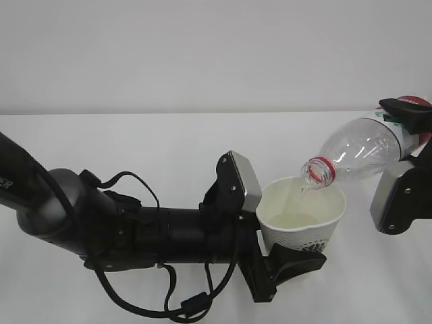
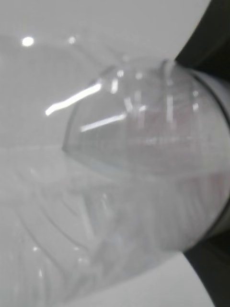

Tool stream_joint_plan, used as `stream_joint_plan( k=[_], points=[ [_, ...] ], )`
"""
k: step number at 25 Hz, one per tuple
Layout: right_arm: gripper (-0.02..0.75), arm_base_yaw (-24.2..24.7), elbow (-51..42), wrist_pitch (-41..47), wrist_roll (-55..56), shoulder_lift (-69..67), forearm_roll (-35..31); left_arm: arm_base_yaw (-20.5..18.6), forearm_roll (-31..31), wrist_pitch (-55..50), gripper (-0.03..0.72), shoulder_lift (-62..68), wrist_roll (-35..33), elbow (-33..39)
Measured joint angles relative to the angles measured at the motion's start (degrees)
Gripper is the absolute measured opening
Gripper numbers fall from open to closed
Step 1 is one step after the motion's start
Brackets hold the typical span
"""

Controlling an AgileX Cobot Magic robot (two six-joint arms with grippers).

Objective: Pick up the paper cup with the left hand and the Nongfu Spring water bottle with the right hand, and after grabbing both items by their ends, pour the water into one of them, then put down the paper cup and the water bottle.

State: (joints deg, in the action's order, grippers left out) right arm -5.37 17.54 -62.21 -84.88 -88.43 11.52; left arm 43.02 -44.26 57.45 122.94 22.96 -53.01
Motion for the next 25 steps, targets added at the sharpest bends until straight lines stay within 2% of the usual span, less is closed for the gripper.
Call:
stream_joint_plan(
  k=[25],
  points=[
    [0.470,0.00,0.00,0.00,0.00,0.00,1.10,0.00,0.09,0.00,0.529,0.10,0.00,0.00]
  ],
)
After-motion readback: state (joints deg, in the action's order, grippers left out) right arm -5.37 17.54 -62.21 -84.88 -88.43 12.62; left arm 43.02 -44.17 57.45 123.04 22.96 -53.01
